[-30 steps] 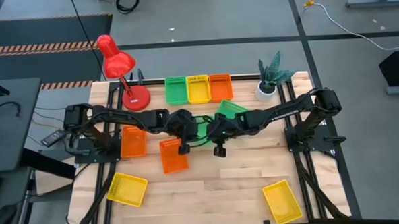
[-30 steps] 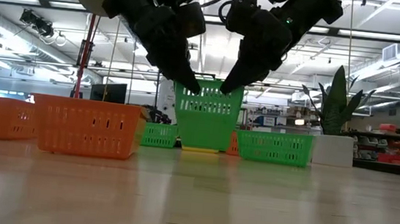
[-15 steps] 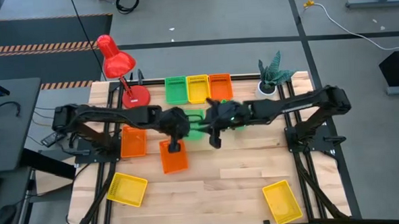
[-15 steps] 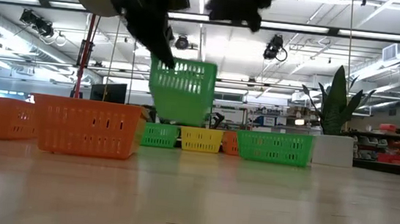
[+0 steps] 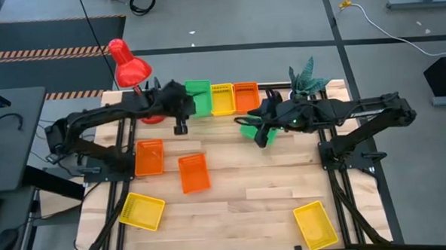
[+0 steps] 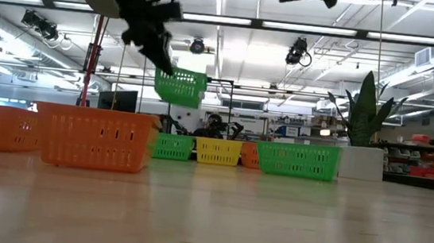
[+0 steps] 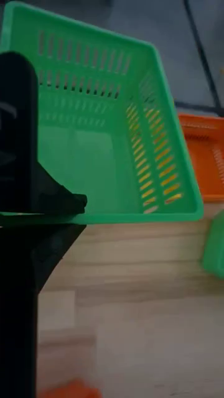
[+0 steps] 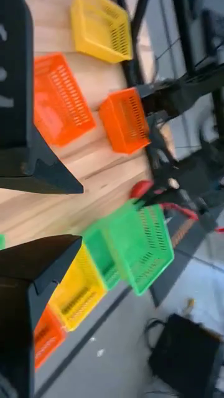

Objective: Stack baskets by color
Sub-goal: Stack the bottom green bin on top of the top green bin

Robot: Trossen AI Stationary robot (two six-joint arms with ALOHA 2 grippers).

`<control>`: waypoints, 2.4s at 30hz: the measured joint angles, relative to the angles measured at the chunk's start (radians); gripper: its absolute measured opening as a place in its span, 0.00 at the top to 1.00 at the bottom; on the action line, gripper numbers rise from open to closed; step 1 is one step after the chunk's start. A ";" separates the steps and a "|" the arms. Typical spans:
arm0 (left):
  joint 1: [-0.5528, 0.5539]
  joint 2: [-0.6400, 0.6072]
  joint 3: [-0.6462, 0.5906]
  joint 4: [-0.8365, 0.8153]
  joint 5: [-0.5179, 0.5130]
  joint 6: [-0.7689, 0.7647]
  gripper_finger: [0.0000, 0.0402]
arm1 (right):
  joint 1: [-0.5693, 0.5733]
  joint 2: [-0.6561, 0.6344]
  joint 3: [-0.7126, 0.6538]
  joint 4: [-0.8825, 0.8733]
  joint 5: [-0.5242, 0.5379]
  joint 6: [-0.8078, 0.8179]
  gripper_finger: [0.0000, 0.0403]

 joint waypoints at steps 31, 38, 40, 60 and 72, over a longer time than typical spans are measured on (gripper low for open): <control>0.193 0.169 -0.114 0.225 0.064 0.156 0.69 | 0.037 0.008 -0.001 -0.044 0.060 0.145 0.70; 0.192 0.095 -0.114 0.180 0.149 0.027 0.61 | 0.012 0.008 -0.002 -0.047 0.057 0.146 0.70; 0.193 0.097 -0.114 0.195 0.206 -0.051 0.63 | 0.001 0.008 -0.002 -0.047 0.057 0.146 0.70; 0.133 0.263 -0.112 0.428 0.155 -0.180 0.97 | -0.032 0.009 -0.002 -0.049 0.049 0.162 0.70; 0.096 0.265 0.042 0.183 0.105 -0.075 0.98 | -0.032 0.009 -0.002 -0.052 0.046 0.162 0.70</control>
